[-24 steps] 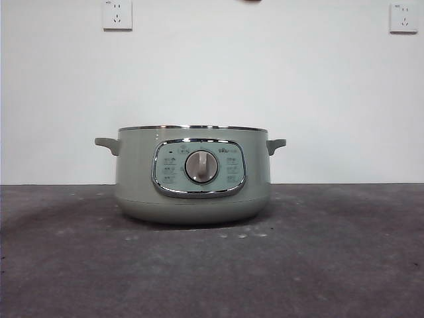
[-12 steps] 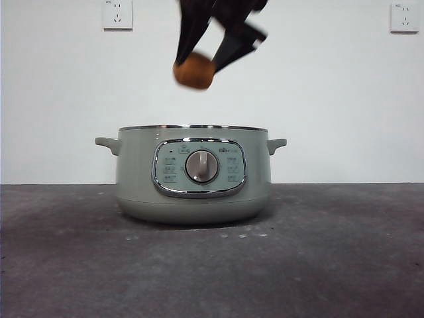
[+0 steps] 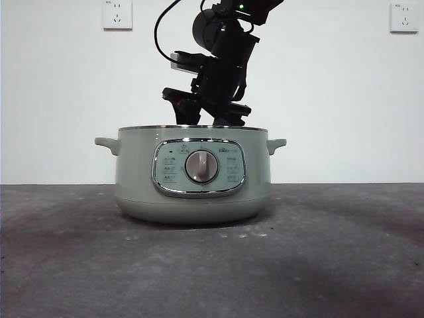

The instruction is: Pick up the potato,open the lid,put the potato in the pot,close the lid

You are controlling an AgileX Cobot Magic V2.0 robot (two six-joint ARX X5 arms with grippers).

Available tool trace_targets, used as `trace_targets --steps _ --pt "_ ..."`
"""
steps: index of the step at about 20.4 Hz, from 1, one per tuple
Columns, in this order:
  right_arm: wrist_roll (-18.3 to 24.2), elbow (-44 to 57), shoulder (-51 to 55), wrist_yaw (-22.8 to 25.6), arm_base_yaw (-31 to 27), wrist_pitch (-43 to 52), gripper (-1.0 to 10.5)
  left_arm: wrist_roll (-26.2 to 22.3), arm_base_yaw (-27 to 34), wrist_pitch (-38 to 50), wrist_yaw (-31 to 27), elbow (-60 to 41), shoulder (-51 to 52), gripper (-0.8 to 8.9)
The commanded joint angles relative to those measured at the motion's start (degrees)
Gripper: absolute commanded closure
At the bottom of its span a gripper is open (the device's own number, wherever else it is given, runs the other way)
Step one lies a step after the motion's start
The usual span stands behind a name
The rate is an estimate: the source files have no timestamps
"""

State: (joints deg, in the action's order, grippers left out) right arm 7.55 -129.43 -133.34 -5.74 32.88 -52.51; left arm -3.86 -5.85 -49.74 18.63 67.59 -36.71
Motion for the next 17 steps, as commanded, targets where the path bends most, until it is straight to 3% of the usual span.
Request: trace_targets --steps 1,8,9,11,12,17 --pt "0.6 -0.3 -2.4 0.9 -0.3 0.0 9.6 0.2 0.0 2.6 0.4 0.7 0.8 8.22" --pt "0.5 -0.3 -4.2 1.4 -0.7 -1.5 9.3 0.2 0.0 2.6 0.4 0.7 0.7 8.22" --pt "0.0 -0.3 -4.2 1.4 -0.7 -1.7 8.2 0.2 0.0 2.6 0.4 0.7 0.7 8.22" --pt "-0.1 -0.3 -4.1 1.2 -0.6 -1.6 4.6 0.2 0.0 2.6 0.4 0.7 0.7 8.22" --pt "-0.2 -0.6 -4.0 1.2 -0.6 -1.8 4.1 0.2 0.0 2.6 0.4 0.7 0.7 8.22" --pt "-1.4 -3.7 1.2 0.5 -0.6 -4.5 4.1 0.2 0.0 2.6 0.4 0.7 0.6 8.22"
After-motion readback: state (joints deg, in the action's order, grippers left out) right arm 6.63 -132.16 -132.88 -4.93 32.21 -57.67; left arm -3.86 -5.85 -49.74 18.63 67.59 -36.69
